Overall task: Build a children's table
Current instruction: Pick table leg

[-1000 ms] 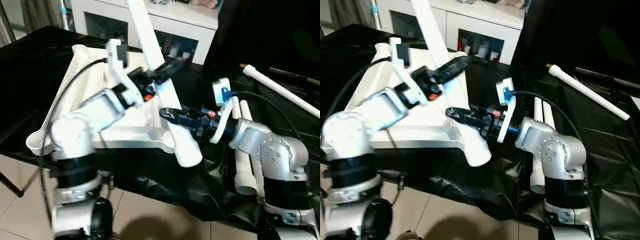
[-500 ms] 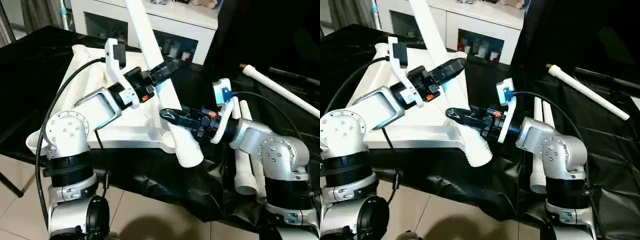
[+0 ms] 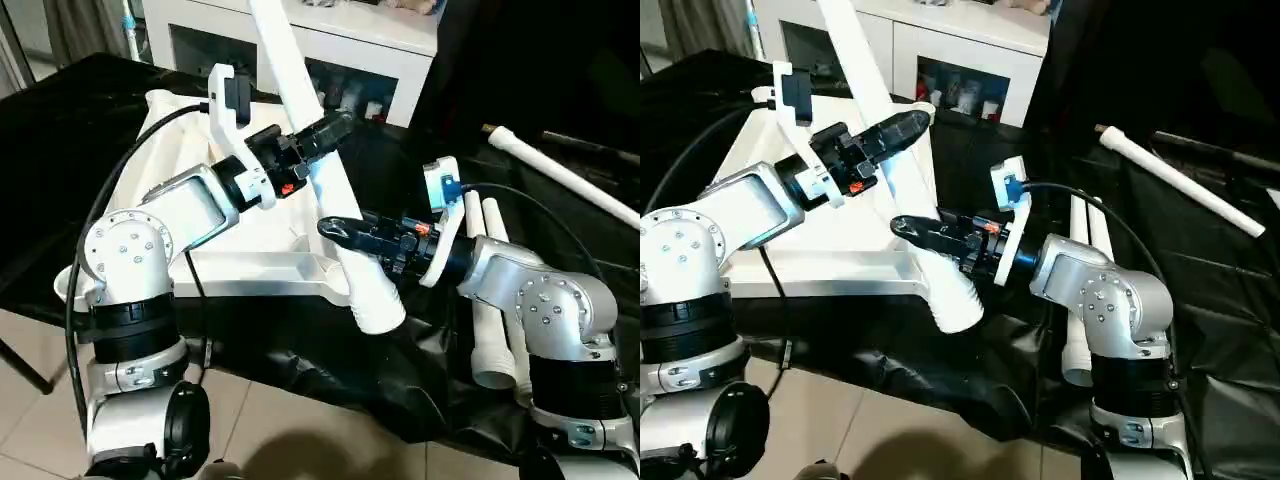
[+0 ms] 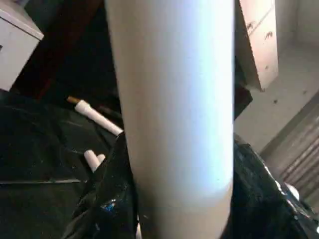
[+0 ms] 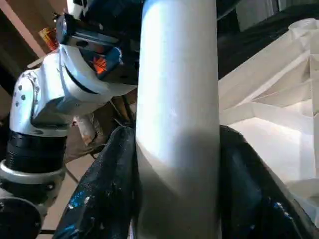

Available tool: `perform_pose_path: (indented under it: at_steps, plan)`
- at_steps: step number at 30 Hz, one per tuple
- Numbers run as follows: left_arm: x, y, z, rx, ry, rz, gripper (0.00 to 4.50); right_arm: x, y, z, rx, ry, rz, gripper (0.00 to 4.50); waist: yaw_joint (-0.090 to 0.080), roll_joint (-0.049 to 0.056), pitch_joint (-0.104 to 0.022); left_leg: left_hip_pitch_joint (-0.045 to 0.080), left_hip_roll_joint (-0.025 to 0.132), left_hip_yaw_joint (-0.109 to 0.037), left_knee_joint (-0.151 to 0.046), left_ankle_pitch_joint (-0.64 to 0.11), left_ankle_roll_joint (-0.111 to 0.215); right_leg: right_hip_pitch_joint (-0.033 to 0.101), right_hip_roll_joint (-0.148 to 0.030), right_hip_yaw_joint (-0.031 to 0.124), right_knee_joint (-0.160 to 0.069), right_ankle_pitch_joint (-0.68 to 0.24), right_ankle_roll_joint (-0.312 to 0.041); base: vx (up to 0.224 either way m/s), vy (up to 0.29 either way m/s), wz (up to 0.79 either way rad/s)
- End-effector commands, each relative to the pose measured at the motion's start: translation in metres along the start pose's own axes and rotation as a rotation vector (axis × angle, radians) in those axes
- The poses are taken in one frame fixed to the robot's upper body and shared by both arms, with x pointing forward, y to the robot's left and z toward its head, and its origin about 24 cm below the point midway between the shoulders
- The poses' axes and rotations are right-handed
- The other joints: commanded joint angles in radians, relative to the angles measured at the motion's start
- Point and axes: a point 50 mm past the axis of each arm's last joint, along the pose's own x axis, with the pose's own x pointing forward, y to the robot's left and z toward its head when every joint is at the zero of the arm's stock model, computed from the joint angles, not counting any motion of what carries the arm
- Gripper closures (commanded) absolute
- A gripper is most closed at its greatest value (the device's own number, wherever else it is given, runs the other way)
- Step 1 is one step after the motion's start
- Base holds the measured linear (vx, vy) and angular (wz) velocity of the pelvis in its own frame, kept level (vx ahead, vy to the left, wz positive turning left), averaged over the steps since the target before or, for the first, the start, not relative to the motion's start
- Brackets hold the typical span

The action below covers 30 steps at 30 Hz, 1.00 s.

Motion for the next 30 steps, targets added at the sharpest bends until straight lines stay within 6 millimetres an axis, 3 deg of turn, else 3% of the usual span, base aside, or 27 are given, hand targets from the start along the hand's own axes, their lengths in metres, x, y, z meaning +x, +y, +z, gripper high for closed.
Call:
perform_pose_path:
  at_steps: [1,4,10,15,16,20,22,30]
  plan:
    - [0.006,-0.001,0.001,0.073,0.020,0.049,2.58,0.003,0.003,0.009,-0.067,-0.018,-0.015,1.85,-0.001,0.029,-0.074,0.005,0.000,0.001,-0.066,-0.156,-0.062,0.061,-0.063,0.043,-0.085,-0.137,-0.096,0.000,0.000,0.00]
    - [0.009,0.001,0.002,0.126,0.013,0.102,2.65,0.009,0.001,0.005,-0.157,0.022,-0.097,1.59,-0.001,0.031,-0.073,0.003,0.000,0.001,-0.066,-0.147,-0.064,0.062,-0.065,0.045,-0.086,-0.146,-0.086,0.000,0.000,0.00]
    - [0.017,0.000,0.006,0.221,-0.015,0.193,2.70,0.026,-0.003,-0.008,-0.256,0.111,-0.230,1.55,-0.005,0.036,-0.072,0.003,0.001,-0.001,-0.067,-0.149,-0.072,0.059,-0.065,0.046,-0.088,-0.167,-0.070,0.000,0.000,0.00]
    - [0.020,0.000,0.009,0.266,-0.031,0.236,2.70,0.036,-0.012,-0.015,-0.280,0.152,-0.344,1.55,-0.010,0.039,-0.074,0.005,-0.001,0.000,-0.066,-0.144,-0.078,0.057,-0.063,0.046,-0.080,-0.119,-0.084,0.000,0.000,0.00]
    - [0.021,-0.001,0.010,0.284,-0.033,0.241,2.70,0.038,-0.015,-0.016,-0.270,0.150,-0.382,1.82,-0.010,0.040,-0.074,0.005,-0.001,0.000,-0.066,-0.147,-0.081,0.058,-0.063,0.046,-0.080,-0.115,-0.086,0.000,0.000,0.00]
    - [0.022,-0.001,0.011,0.305,-0.039,0.248,2.70,0.040,-0.020,-0.016,-0.245,0.133,-0.432,1.96,-0.011,0.040,-0.075,0.005,-0.001,0.001,-0.066,-0.152,-0.083,0.059,-0.062,0.047,-0.077,-0.093,-0.085,0.000,0.000,0.00]
    - [0.022,-0.001,0.011,0.311,-0.039,0.246,2.70,0.041,-0.020,-0.016,-0.257,0.134,-0.434,2.32,-0.011,0.041,-0.075,0.004,-0.001,0.001,-0.066,-0.146,-0.084,0.060,-0.062,0.047,-0.075,-0.073,-0.084,0.000,0.000,0.00]
    - [0.022,-0.001,0.009,0.327,-0.035,0.240,2.71,0.041,-0.020,-0.017,-0.270,0.136,-0.426,2.60,-0.011,0.040,-0.073,0.005,-0.001,0.002,-0.067,-0.153,-0.080,0.060,-0.063,0.048,-0.076,-0.083,-0.084,0.000,0.000,0.00]
